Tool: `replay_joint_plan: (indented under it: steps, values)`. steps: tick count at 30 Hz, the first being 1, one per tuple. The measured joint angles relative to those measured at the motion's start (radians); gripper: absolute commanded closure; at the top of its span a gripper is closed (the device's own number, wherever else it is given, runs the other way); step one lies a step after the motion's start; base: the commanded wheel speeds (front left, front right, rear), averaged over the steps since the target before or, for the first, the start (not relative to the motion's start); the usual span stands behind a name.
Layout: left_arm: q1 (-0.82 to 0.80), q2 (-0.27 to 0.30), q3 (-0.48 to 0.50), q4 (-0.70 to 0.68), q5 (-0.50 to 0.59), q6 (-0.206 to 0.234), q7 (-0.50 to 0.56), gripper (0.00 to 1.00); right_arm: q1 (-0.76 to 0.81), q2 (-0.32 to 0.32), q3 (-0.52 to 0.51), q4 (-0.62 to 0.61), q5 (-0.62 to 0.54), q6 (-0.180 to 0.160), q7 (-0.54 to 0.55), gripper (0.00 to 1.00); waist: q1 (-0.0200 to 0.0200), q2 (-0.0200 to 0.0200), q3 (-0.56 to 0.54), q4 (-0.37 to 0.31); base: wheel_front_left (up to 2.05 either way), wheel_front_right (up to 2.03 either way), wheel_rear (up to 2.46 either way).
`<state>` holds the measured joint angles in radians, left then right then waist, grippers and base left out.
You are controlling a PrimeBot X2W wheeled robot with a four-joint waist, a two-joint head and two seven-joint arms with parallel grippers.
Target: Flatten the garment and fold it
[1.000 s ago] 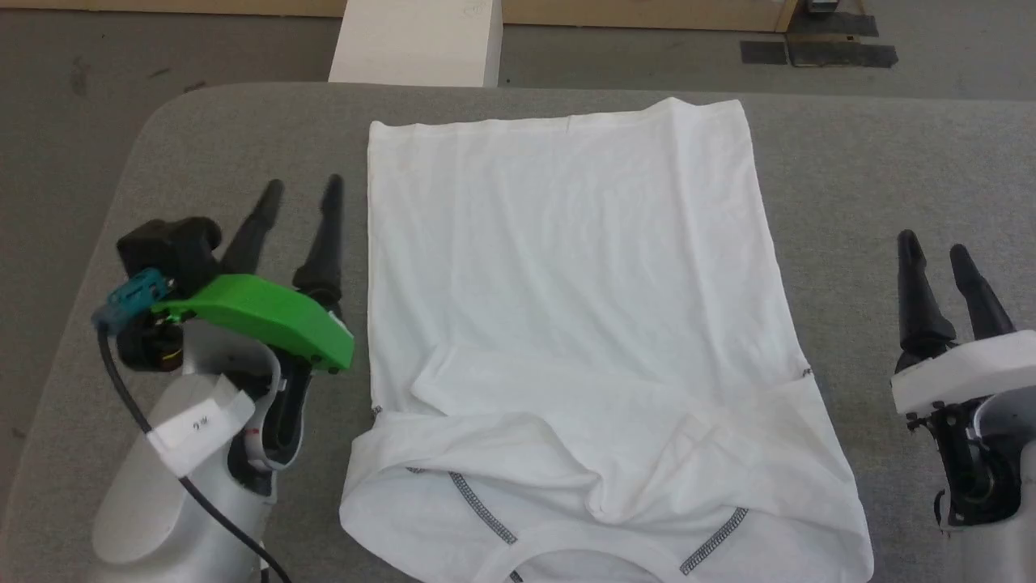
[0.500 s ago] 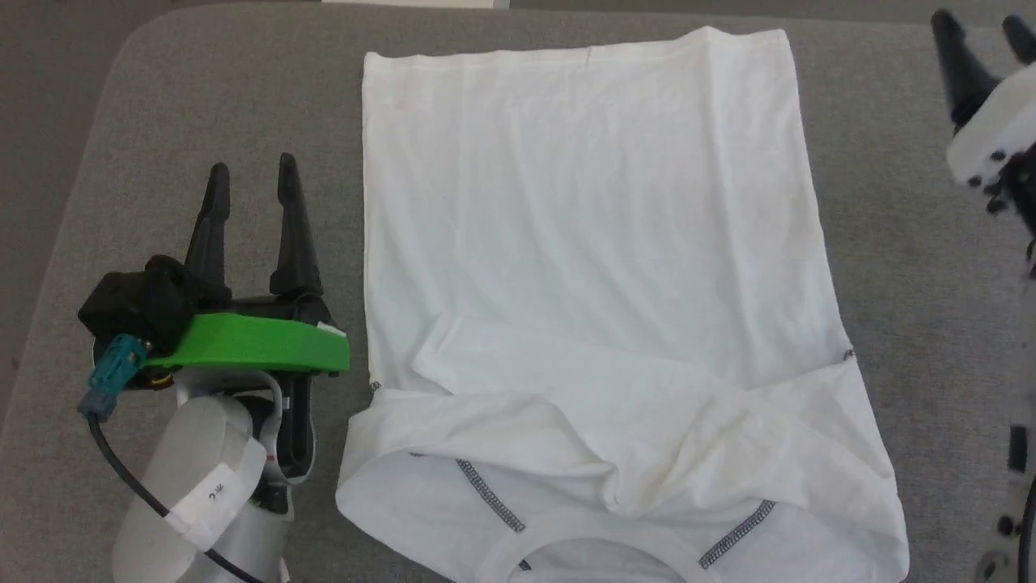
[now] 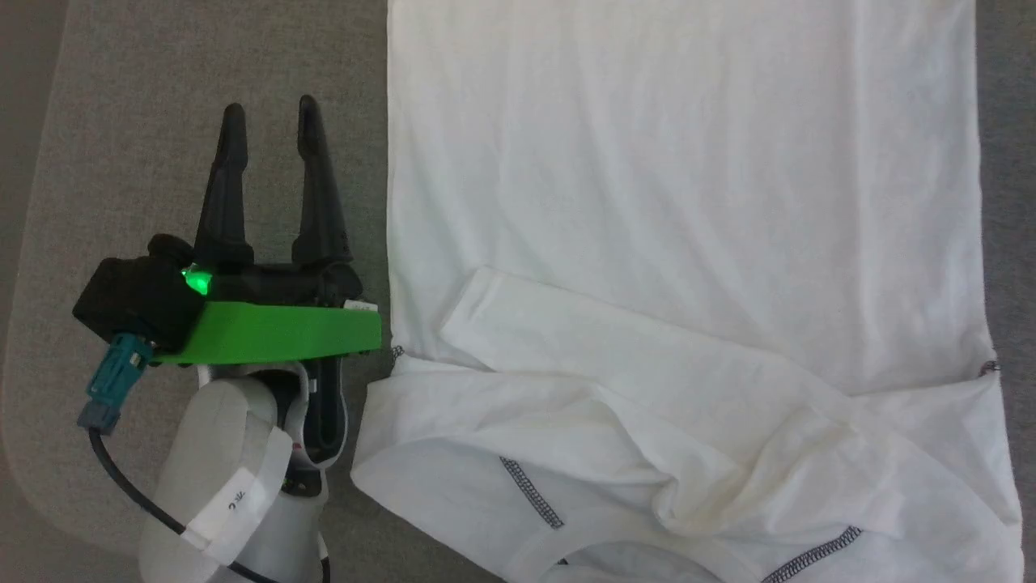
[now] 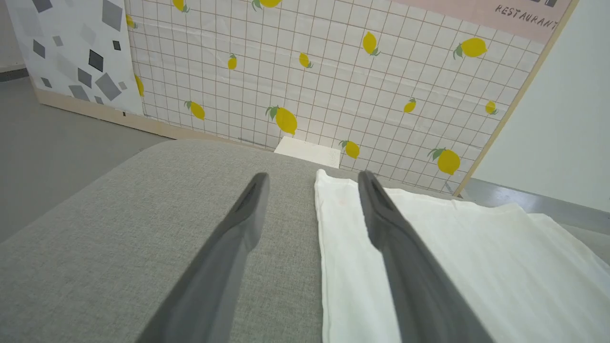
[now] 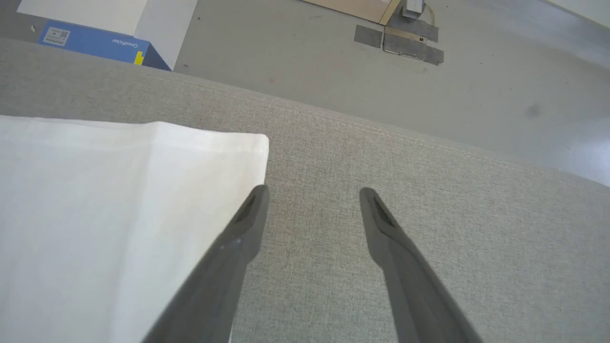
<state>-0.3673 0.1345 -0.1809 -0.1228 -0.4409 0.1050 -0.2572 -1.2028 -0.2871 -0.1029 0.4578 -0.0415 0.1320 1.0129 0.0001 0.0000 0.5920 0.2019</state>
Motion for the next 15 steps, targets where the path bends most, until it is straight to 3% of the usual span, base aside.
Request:
replay_joint_plan:
  steps: [13, 14, 15]
  values:
    - [-0.003, -0.037, 0.016, -0.011, 0.039, -0.026, 0.0, 0.0, -0.066, -0.07, 0.151, -0.01, 0.005, 0.0, 0.178, 0.0, 0.0, 0.0, 0.14, 0.091, 0.0, 0.0, 0.0]
    - [-0.004, -0.037, 0.014, -0.006, 0.042, -0.027, 0.0, 0.0, -0.072, -0.072, 0.149, -0.016, 0.012, 0.0, 0.199, 0.63, 0.0, 0.0, 0.144, 0.092, 0.0, 0.0, 0.0]
    - [-0.007, -0.036, 0.012, 0.0, 0.044, -0.032, 0.0, 0.0, -0.074, -0.072, 0.148, -0.024, 0.02, 0.0, 0.212, 0.95, 0.0, 0.0, 0.146, 0.091, 0.0, 0.0, 0.0]
